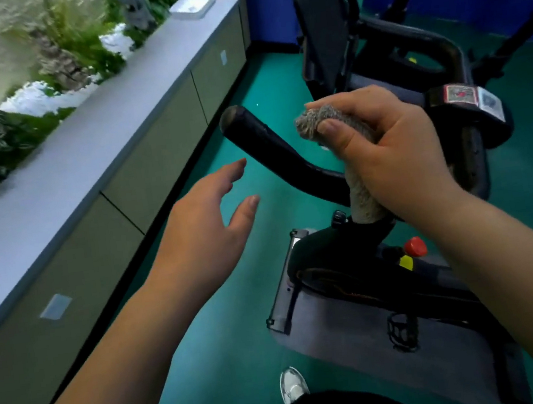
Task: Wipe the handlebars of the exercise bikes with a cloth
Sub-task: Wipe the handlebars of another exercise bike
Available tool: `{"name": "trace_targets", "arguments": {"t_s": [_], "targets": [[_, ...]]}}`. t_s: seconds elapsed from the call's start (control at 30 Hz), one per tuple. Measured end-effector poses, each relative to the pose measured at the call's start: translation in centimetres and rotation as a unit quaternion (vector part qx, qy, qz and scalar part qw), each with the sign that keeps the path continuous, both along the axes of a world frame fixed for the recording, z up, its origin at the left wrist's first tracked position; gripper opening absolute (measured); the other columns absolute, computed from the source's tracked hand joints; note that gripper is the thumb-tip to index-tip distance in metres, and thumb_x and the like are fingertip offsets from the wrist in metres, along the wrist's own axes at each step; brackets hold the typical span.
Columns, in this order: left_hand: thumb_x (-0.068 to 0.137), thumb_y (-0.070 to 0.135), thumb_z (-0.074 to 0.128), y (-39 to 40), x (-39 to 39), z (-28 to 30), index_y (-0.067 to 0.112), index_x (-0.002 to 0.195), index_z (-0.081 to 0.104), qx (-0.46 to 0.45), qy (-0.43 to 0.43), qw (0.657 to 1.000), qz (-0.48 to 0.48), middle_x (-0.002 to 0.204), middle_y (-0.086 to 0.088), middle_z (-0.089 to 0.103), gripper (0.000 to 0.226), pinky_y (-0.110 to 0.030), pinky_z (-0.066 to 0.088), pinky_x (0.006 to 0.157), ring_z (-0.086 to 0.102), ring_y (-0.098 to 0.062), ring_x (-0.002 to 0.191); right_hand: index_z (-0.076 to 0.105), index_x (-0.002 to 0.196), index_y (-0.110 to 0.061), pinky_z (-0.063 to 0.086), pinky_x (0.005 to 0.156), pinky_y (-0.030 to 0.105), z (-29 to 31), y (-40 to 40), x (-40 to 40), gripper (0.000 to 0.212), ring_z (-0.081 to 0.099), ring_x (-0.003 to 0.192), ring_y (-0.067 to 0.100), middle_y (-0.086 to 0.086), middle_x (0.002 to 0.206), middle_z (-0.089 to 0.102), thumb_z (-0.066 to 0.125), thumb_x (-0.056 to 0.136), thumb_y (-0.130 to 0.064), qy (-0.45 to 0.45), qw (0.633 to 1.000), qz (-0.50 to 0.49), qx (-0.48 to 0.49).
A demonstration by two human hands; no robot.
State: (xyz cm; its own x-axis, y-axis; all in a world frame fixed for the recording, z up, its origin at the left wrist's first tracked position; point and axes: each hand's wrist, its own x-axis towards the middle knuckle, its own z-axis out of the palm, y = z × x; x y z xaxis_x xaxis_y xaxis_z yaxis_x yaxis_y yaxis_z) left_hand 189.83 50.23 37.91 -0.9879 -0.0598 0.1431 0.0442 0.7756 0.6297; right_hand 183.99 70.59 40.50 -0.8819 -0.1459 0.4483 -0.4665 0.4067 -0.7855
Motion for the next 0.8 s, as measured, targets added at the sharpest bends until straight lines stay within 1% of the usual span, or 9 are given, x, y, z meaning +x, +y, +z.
{"name": "trace_targets", "arguments": {"t_s": [0.07, 0.1, 0.23, 0.3, 0.43, 0.57, 0.63, 0.7, 0.8], "targets": [[0.091, 0.033, 0.057, -0.3, -0.6, 0.7, 0.035, 0.138, 0.043, 0.037, 0.023, 0.999, 0.016, 0.125, 0.024, 0.054, 0.049, -0.026, 0.04, 0.101, 0.051, 0.005, 0.111, 0.069, 0.11, -0.018, 0.047, 0.088, 0.021, 0.4, -0.7, -0.9, 0.021, 0.059, 0.097, 0.003, 0.001, 0.103, 0.064, 0.063, 0.09, -0.022, 0.017, 1.0, 0.017, 0.001], [0.091, 0.031, 0.057, -0.4, -0.8, 1.1, 0.036, 0.137, 0.044, 0.054, 0.036, 0.998, 0.025, 0.121, 0.026, 0.055, 0.049, -0.026, 0.043, 0.1, 0.053, 0.007, 0.109, 0.068, 0.11, -0.017, 0.047, 0.087, 0.02, 0.7, -1.0, -1.3, 0.022, 0.059, 0.097, 0.004, 0.0, 0.102, 0.063, 0.064, 0.089, -0.021, 0.032, 0.999, 0.026, 0.006], [0.091, 0.026, 0.059, -0.6, -1.7, 2.5, 0.036, 0.138, 0.045, 0.086, 0.07, 0.993, 0.05, 0.111, 0.034, 0.053, 0.05, -0.015, 0.043, 0.09, 0.054, 0.01, 0.104, 0.068, 0.11, -0.012, 0.046, 0.089, 0.02, 2.2, -2.4, -2.7, 0.024, 0.059, 0.098, 0.011, 0.003, 0.101, 0.063, 0.067, 0.087, -0.018, 0.124, 0.991, 0.055, 0.011], [0.091, 0.024, 0.06, -0.6, -2.0, 3.0, 0.036, 0.135, 0.049, 0.081, 0.081, 0.992, 0.056, 0.109, 0.036, 0.052, 0.047, -0.011, 0.042, 0.087, 0.055, 0.011, 0.102, 0.069, 0.11, -0.011, 0.047, 0.089, 0.022, 2.3, -3.6, -3.6, 0.024, 0.058, 0.098, 0.012, 0.005, 0.101, 0.062, 0.068, 0.086, -0.015, 0.141, 0.987, 0.078, 0.011], [0.09, 0.023, 0.059, -0.7, -2.0, 3.6, 0.039, 0.124, 0.059, 0.062, 0.084, 0.992, 0.064, 0.108, 0.031, 0.058, 0.037, -0.003, 0.042, 0.083, 0.056, 0.013, 0.097, 0.07, 0.104, -0.013, 0.05, 0.089, 0.027, 1.1, -5.0, -4.2, 0.023, 0.061, 0.096, 0.014, 0.008, 0.099, 0.062, 0.071, 0.081, -0.01, 0.08, 0.986, 0.147, 0.001], [0.089, 0.02, 0.061, -0.7, -2.0, 3.7, 0.036, 0.119, 0.065, 0.07, 0.095, 0.989, 0.086, 0.106, 0.029, 0.062, 0.034, -0.013, 0.046, 0.086, 0.058, 0.01, 0.095, 0.072, 0.093, -0.011, 0.049, 0.085, 0.017, -0.4, -3.0, -2.9, 0.017, 0.061, 0.091, 0.01, 0.005, 0.096, 0.059, 0.072, 0.077, -0.008, 0.063, 0.984, 0.167, 0.026], [0.089, 0.019, 0.062, -0.4, -1.9, 3.8, 0.034, 0.118, 0.066, 0.071, 0.103, 0.988, 0.094, 0.106, 0.027, 0.063, 0.033, -0.016, 0.047, 0.087, 0.059, 0.008, 0.095, 0.072, 0.092, -0.013, 0.05, 0.084, 0.019, -0.5, -2.6, -2.8, 0.017, 0.061, 0.091, 0.011, 0.005, 0.095, 0.058, 0.072, 0.076, -0.007, 0.05, 0.984, 0.168, 0.026], [0.089, 0.021, 0.062, -0.2, -1.9, 3.9, 0.032, 0.118, 0.066, 0.063, 0.106, 0.987, 0.101, 0.106, 0.026, 0.064, 0.031, -0.014, 0.047, 0.087, 0.059, 0.009, 0.095, 0.07, 0.094, -0.014, 0.049, 0.082, 0.018, 0.1, -3.6, -3.6, 0.019, 0.061, 0.088, 0.011, 0.008, 0.093, 0.058, 0.072, 0.078, -0.004, 0.043, 0.984, 0.171, -0.001], [0.087, 0.032, 0.061, 0.1, -2.1, 4.1, 0.033, 0.115, 0.067, 0.041, 0.113, 0.987, 0.108, 0.1, 0.032, 0.06, 0.028, -0.013, 0.047, 0.086, 0.058, 0.011, 0.092, 0.063, 0.092, -0.026, 0.049, 0.081, 0.021, 1.2, -5.7, -5.2, 0.025, 0.062, 0.089, 0.015, 0.011, 0.093, 0.06, 0.072, 0.08, -0.007, 0.058, 0.982, 0.175, -0.047]]}}
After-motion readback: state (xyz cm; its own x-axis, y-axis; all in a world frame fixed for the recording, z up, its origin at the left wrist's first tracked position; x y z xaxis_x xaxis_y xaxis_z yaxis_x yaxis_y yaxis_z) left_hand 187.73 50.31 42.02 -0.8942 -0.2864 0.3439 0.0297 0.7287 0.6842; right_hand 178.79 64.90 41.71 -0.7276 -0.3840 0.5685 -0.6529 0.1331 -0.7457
